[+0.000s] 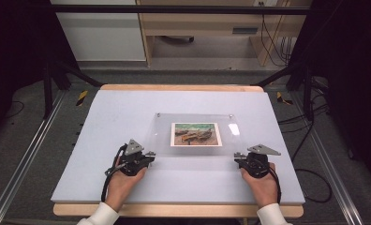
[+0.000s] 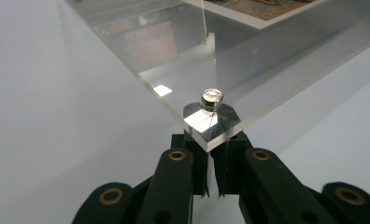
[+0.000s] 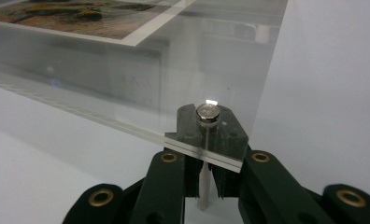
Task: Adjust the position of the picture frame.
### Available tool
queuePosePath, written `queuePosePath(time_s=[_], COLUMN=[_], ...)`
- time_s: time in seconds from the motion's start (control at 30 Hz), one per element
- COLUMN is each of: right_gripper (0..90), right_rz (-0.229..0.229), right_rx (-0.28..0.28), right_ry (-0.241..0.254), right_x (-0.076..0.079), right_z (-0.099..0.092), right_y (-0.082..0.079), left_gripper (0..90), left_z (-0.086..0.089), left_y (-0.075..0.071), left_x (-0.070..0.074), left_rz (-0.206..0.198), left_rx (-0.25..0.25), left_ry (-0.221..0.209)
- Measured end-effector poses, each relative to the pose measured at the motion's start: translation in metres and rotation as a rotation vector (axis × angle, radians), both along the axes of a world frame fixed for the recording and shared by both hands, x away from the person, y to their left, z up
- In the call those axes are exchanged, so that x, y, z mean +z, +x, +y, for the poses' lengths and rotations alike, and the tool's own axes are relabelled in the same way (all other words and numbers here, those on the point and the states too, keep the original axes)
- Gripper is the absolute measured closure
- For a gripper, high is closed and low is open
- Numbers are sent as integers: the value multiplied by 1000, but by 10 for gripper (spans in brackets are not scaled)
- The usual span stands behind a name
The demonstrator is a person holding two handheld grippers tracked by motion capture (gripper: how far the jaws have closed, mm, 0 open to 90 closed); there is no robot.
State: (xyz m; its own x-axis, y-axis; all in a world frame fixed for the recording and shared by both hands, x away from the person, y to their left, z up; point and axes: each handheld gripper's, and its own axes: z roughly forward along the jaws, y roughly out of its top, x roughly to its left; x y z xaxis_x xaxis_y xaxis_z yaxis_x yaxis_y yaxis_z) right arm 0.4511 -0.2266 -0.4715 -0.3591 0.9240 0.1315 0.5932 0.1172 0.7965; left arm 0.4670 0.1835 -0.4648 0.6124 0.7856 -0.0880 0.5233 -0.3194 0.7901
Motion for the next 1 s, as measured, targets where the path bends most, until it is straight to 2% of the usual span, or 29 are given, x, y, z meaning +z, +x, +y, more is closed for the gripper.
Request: queuePosePath(time_s=[1.0], right_gripper=[832], right_rz=[-2], right_rx=[2], right_ry=[13], right_x=[-2], right_z=[0], right_y=[2], left_gripper=[840], left_z=[1], left_y=[-1], left_x=[-2], left_rz=[-10], left_rx=[-7], left_ry=[-6])
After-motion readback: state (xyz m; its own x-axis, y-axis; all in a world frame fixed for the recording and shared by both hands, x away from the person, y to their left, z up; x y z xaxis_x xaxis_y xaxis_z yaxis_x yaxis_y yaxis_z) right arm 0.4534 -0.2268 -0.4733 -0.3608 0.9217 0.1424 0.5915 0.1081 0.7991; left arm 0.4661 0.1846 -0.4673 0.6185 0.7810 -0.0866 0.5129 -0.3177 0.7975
